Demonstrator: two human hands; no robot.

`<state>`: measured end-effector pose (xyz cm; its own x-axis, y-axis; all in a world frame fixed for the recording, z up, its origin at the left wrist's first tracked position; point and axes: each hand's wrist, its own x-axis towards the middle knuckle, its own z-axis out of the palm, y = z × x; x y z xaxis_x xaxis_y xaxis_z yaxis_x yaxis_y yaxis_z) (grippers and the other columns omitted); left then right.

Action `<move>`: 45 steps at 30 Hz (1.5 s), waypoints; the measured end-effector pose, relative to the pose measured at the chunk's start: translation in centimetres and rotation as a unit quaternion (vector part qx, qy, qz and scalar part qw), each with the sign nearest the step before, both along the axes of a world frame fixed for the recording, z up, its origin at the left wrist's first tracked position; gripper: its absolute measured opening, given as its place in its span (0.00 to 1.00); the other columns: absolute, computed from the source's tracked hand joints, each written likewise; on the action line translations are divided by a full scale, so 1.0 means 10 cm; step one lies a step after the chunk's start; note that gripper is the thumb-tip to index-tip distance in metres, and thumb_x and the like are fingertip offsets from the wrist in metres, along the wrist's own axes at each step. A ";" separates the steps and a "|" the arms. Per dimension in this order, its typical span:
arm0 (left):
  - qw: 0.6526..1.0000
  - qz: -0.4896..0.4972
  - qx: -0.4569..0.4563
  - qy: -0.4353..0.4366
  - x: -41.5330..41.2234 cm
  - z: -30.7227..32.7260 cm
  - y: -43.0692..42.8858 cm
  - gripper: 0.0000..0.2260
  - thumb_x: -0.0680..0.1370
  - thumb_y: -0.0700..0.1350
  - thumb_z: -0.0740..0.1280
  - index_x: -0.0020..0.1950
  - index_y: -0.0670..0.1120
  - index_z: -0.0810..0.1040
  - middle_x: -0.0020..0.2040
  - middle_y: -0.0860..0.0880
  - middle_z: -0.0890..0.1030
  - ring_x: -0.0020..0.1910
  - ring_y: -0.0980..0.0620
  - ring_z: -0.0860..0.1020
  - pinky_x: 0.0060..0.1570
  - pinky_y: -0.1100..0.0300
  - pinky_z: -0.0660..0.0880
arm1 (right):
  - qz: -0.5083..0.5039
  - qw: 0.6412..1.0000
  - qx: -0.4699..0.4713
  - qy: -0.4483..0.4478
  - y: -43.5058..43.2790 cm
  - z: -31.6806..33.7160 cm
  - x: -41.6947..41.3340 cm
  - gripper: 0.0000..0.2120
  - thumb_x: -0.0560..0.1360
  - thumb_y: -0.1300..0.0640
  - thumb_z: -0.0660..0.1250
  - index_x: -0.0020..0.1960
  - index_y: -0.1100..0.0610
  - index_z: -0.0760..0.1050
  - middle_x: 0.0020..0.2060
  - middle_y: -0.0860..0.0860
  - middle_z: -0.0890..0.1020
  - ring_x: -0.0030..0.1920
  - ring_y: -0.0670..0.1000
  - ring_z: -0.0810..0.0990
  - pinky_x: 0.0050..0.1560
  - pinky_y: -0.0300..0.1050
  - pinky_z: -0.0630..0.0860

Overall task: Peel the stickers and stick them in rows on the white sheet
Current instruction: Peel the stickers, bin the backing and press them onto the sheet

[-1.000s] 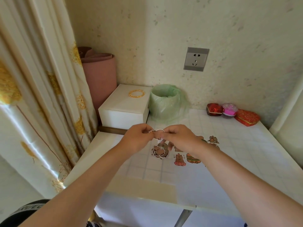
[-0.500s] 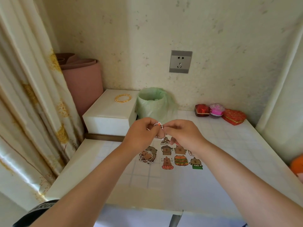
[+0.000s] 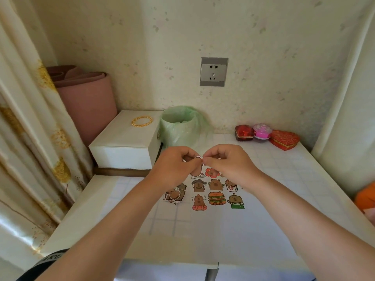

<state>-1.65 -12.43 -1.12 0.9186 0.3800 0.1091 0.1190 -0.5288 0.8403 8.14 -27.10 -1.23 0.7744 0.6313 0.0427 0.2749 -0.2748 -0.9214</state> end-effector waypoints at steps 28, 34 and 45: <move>0.996 0.003 -0.061 -0.064 0.06 -0.05 -0.08 0.04 0.78 0.46 0.70 0.43 0.50 0.83 0.32 0.52 0.82 0.31 0.55 0.74 0.40 0.55 0.76 | -0.018 0.999 -0.003 -0.042 -0.09 0.03 -0.04 0.03 0.76 0.57 0.71 0.46 0.53 0.84 0.37 0.50 0.86 0.31 0.45 0.82 0.32 0.36 0.77; 0.996 0.016 -0.063 -0.058 0.07 -0.04 -0.06 0.06 0.78 0.46 0.70 0.42 0.50 0.83 0.31 0.52 0.80 0.31 0.55 0.72 0.40 0.55 0.75 | -0.012 1.000 0.011 0.008 -0.07 0.05 -0.04 0.05 0.78 0.57 0.69 0.48 0.55 0.84 0.40 0.51 0.86 0.31 0.47 0.81 0.30 0.35 0.75; 0.997 0.020 -0.062 -0.048 0.04 -0.01 -0.08 0.06 0.77 0.46 0.70 0.41 0.49 0.83 0.29 0.54 0.80 0.30 0.56 0.73 0.42 0.53 0.77 | -0.011 1.000 0.007 -0.020 -0.08 0.05 -0.03 0.05 0.78 0.59 0.69 0.48 0.58 0.84 0.39 0.53 0.86 0.28 0.43 0.79 0.29 0.32 0.72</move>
